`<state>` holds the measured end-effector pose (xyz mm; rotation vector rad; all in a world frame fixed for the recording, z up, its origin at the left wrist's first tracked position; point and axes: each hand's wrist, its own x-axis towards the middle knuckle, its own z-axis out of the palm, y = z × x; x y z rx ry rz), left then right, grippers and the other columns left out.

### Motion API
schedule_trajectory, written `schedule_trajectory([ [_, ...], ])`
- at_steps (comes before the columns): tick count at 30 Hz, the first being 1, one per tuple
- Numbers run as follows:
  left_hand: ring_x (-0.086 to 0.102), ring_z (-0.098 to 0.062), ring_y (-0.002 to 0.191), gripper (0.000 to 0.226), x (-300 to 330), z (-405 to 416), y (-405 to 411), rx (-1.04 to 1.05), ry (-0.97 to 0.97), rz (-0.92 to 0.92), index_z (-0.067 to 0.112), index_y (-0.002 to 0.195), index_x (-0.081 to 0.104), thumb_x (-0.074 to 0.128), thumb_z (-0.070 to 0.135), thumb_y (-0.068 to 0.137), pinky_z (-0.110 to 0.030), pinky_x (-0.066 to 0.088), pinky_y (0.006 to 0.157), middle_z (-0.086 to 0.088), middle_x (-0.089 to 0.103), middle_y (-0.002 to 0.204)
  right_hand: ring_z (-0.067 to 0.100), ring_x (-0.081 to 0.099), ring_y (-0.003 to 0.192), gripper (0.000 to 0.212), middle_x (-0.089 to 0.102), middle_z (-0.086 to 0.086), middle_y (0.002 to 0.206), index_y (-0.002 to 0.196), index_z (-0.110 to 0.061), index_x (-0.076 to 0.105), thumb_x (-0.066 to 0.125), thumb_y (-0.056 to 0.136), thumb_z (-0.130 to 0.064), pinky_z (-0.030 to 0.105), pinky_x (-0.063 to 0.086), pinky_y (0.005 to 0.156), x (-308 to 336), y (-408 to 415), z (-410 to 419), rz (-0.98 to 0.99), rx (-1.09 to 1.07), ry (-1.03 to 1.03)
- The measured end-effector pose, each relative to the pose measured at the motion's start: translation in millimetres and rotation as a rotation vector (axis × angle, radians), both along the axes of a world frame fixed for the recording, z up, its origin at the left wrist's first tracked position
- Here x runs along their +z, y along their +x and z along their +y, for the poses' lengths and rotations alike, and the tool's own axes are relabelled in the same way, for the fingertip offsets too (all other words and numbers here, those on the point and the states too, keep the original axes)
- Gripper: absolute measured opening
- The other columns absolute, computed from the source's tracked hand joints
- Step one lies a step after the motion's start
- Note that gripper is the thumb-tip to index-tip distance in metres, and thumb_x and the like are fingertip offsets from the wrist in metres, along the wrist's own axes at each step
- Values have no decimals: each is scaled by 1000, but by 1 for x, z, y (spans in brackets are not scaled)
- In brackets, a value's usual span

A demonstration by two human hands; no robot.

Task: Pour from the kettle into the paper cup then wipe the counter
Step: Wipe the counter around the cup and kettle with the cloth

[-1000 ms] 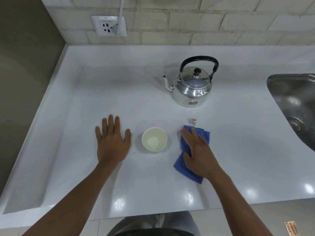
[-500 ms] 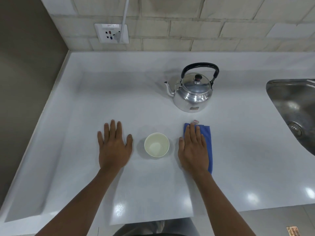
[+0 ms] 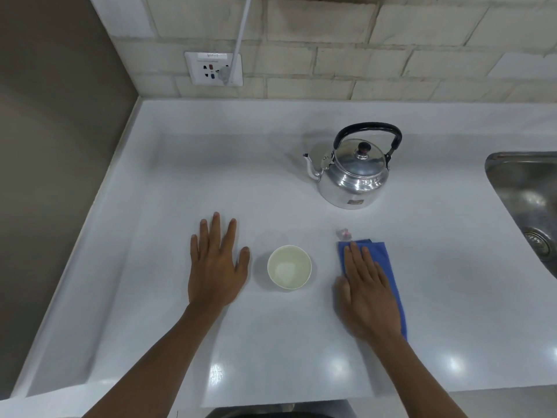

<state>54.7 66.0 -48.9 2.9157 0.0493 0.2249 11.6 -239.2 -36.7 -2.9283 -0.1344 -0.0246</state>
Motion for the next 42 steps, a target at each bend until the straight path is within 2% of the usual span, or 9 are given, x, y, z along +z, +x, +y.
schedule_trajectory([
  [7, 8, -34, 157, 69, -1, -1, 1, 10, 58, 64, 23, 160, 27, 27, 58, 101, -55, 14, 126, -10, 13, 170, 24, 7, 152, 73, 9, 3, 166, 158, -10, 12, 7, 90, -36, 38, 6, 123, 4, 73, -4, 64, -226, -53],
  [11, 14, -35, 156, 68, 0, -2, 2, 11, 53, 51, 22, 159, 31, 28, 57, 100, -55, 14, 125, -11, 20, 169, 21, 3, 153, 72, 6, -1, 165, 159, -13, 10, 9, 91, -38, 32, -1, 122, 7, 54, 15, 65, -67, -3],
  [15, 17, -36, 155, 68, -1, -2, 2, 6, 50, 31, 21, 158, 33, 31, 57, 101, -56, 15, 125, -12, 25, 167, 20, 13, 152, 64, 15, 0, 163, 157, -12, 21, 23, 97, -35, 35, 11, 122, 4, 16, 8, 25, 77, 31],
  [17, 17, -36, 155, 67, -1, -2, 1, 9, 51, 24, 21, 158, 34, 32, 57, 101, -56, 14, 125, -12, 25, 167, 22, 15, 152, 65, 17, 2, 164, 157, -10, 21, 22, 97, -36, 39, 13, 122, 2, 19, -9, 8, 16, 12],
  [21, 17, -34, 156, 67, -2, -3, 2, 18, 70, 17, 22, 158, 33, 31, 57, 101, -55, 14, 125, -11, 26, 167, 23, -1, 153, 71, 5, 5, 166, 159, -11, 6, 16, 96, -43, 45, 3, 123, 4, 50, -17, 48, -253, -71],
  [24, 17, -34, 156, 67, -3, -4, 2, 24, 70, 12, 22, 158, 34, 32, 57, 101, -55, 14, 125, -11, 26, 167, 26, -1, 152, 75, 6, 8, 166, 158, -7, 6, 15, 94, -45, 47, 6, 123, 3, 68, -3, 70, -317, -68],
  [30, 19, -36, 155, 67, -4, -3, 1, 17, 64, -4, 21, 157, 36, 33, 57, 101, -56, 15, 125, -12, 28, 166, 23, 1, 153, 71, 4, 6, 166, 158, -9, 9, 15, 94, -38, 41, 6, 124, 6, 47, 31, 62, -122, -40],
  [35, 17, -34, 156, 68, -6, -1, 1, 17, 56, 12, 22, 158, 33, 31, 58, 101, -55, 14, 125, -10, 25, 167, 27, 22, 150, 67, 24, 8, 161, 154, -6, 28, 27, 93, -31, 44, 18, 119, 5, 0, 6, -4, 54, -17],
  [42, 15, -33, 156, 68, -2, -2, 1, 30, 55, 36, 24, 158, 31, 28, 60, 100, -55, 13, 125, -9, 24, 168, 23, 2, 153, 73, 7, 8, 166, 158, -9, 7, 18, 91, -34, 43, 7, 124, 5, 18, 3, 75, -237, -46],
])
